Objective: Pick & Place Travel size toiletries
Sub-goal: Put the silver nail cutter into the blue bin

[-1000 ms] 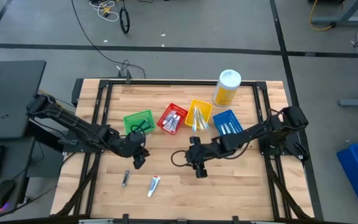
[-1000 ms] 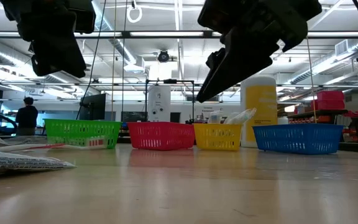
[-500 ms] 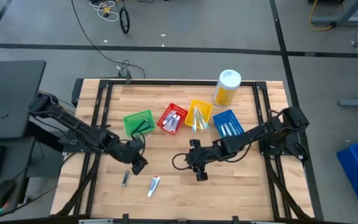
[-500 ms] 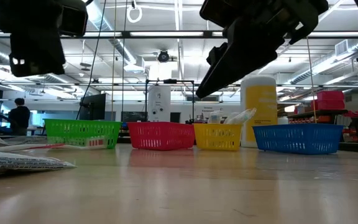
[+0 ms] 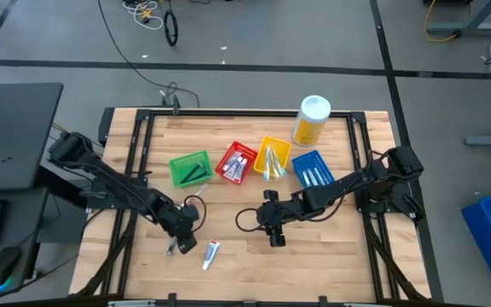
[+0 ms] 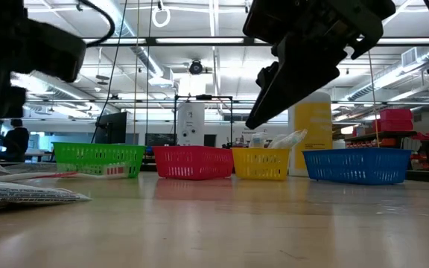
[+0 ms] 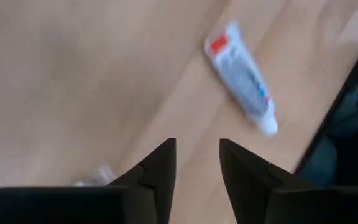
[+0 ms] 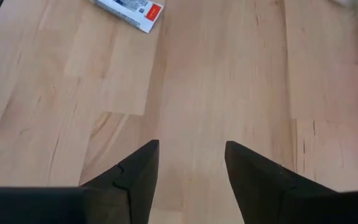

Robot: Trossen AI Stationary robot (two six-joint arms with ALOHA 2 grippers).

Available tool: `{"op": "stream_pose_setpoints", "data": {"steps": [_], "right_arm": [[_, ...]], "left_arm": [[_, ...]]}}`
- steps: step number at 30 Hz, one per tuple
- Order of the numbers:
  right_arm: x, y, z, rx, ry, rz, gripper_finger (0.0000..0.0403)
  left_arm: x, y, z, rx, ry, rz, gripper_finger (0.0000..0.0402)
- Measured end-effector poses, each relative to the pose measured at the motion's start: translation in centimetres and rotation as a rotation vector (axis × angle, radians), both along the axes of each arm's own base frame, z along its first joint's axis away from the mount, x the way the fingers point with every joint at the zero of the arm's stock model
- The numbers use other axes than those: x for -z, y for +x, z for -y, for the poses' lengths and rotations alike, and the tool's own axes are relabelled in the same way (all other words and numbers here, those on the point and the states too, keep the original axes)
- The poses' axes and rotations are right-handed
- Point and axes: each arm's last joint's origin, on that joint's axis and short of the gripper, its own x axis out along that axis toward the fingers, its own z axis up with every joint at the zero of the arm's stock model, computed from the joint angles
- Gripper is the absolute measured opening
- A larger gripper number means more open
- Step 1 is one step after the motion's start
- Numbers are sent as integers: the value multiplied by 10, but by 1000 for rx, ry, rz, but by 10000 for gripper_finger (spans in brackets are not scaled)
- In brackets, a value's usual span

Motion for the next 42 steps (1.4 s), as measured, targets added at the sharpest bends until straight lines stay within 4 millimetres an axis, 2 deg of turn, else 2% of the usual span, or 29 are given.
{"op": "stream_pose_setpoints", "data": {"steps": [4, 8, 11, 18, 31, 42], "right_arm": [[0, 0, 0, 0, -1, -5, 187], [0, 0, 1, 11, -13, -1, 177], [1, 0, 1, 12, -14, -3, 171], [1, -1, 1, 9, -20, -14, 159], [1, -1, 1, 9, -19, -13, 162], [1, -1, 1, 9, -19, -12, 170]], "left_arm": [[6, -5, 4, -10, -135, -171, 156], [8, -12, 6, -92, -236, -342, 169], [10, -17, 6, -177, -216, -404, 171], [13, -25, 6, -282, -74, -390, 170], [16, -31, 17, -339, -51, -380, 169], [37, -27, 37, -244, -49, -393, 169]]}}
